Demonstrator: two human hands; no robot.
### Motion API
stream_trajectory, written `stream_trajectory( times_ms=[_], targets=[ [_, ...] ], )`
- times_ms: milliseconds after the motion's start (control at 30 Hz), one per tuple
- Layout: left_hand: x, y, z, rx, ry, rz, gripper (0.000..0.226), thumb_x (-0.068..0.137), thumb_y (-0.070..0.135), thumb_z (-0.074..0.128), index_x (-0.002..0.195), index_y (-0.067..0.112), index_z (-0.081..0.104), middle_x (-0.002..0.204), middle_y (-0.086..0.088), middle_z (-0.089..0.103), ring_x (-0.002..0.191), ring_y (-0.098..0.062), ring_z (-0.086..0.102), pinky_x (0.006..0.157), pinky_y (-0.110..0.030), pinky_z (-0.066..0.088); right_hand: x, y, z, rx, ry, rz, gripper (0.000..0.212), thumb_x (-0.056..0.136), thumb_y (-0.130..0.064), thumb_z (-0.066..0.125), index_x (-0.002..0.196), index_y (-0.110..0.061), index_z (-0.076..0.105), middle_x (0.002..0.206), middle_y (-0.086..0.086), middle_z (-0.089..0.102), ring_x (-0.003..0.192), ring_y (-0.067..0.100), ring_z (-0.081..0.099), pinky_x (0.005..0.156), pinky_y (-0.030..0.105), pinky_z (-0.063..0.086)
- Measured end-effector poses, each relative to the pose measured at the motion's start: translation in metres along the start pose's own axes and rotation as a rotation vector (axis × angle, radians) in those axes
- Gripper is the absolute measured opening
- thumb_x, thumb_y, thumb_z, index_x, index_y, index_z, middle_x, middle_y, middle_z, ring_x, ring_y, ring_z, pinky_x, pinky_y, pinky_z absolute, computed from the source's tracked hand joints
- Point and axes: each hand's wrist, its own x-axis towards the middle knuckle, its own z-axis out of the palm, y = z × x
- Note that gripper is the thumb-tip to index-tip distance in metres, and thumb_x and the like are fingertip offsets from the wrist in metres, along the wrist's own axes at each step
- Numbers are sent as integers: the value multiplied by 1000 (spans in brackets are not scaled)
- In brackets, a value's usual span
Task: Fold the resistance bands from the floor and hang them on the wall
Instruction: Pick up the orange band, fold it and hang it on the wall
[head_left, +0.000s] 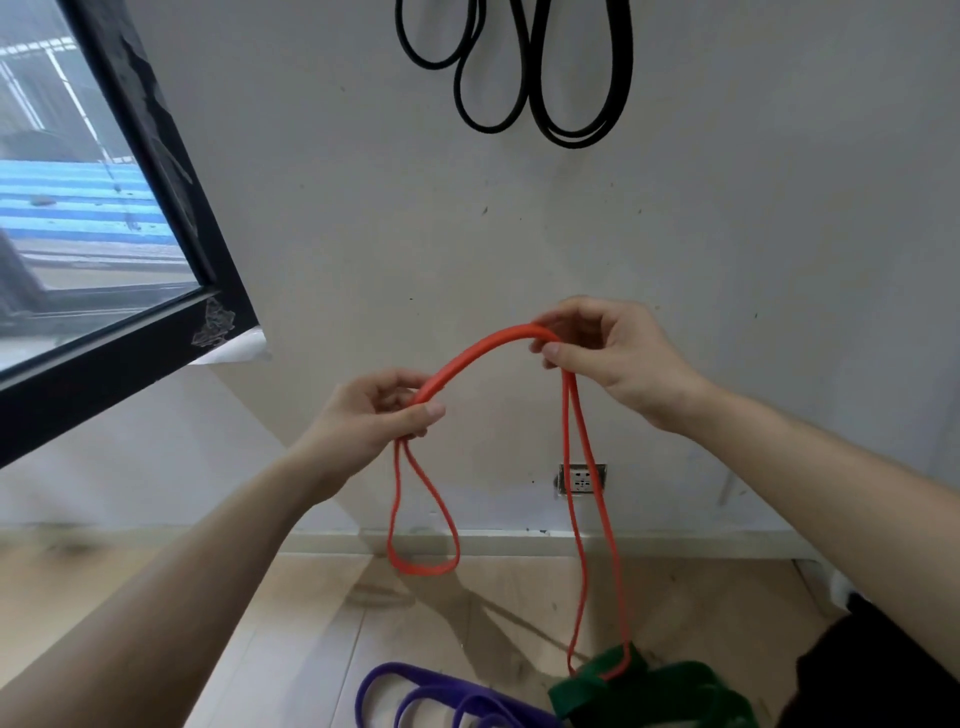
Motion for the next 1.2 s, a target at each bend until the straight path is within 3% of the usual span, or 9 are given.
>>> stream_trajectory(
  times_ms=[100,300,433,633,800,1000,1200],
  targets=[
    [1,12,19,-31,-44,41,43,72,32,79,109,11,73,78,2,69,74,-15,66,75,-23,56,-3,-7,10,-94,-70,-50,23,89,-1,71,110,-9,72,94,7,76,89,15,73,86,26,58],
    [0,25,43,-9,-59,123,22,80,30,78,99,19,76,76,6,71,69,-10,64,71,-23,54,-10,-7,24,-199,-227,-45,29,89,-6,72,116,-12,64,94,9,74,90,19,71,85,30,58],
    [0,26,43,60,-10,165,5,90,20,73,93,16,75,69,10,68,66,-8,60,68,-21,52,-11,4,27,-243,-317,63,28,90,-11,72,116,-15,62,94,8,72,88,18,70,81,29,58],
    [3,21,31,-54,144,184,5,90,21,74,88,17,75,64,5,59,62,-13,55,71,-33,48,-14,29,24,-361,-517,234,13,89,-11,73,101,-14,70,93,4,71,87,15,70,84,27,57],
    [1,17,25,-119,186,157,6,96,16,67,92,15,71,68,6,59,62,-12,55,72,-30,50,-5,20,7,-486,-519,259,11,87,-11,75,98,-12,71,99,14,73,96,26,71,89,41,58],
    [-1,9,23,-113,104,103,7,92,14,70,98,12,70,72,4,69,64,-13,64,74,-28,57,2,5,-1,-163,-342,221,16,93,-2,65,108,-9,67,96,11,75,88,13,73,74,31,60],
    [-3,14,33,-115,72,135,18,85,25,71,99,14,72,86,-6,78,84,-21,74,84,-34,61,0,-1,15,-185,-263,58,16,93,-12,68,109,-15,65,96,11,73,86,19,73,73,38,62]
  ],
)
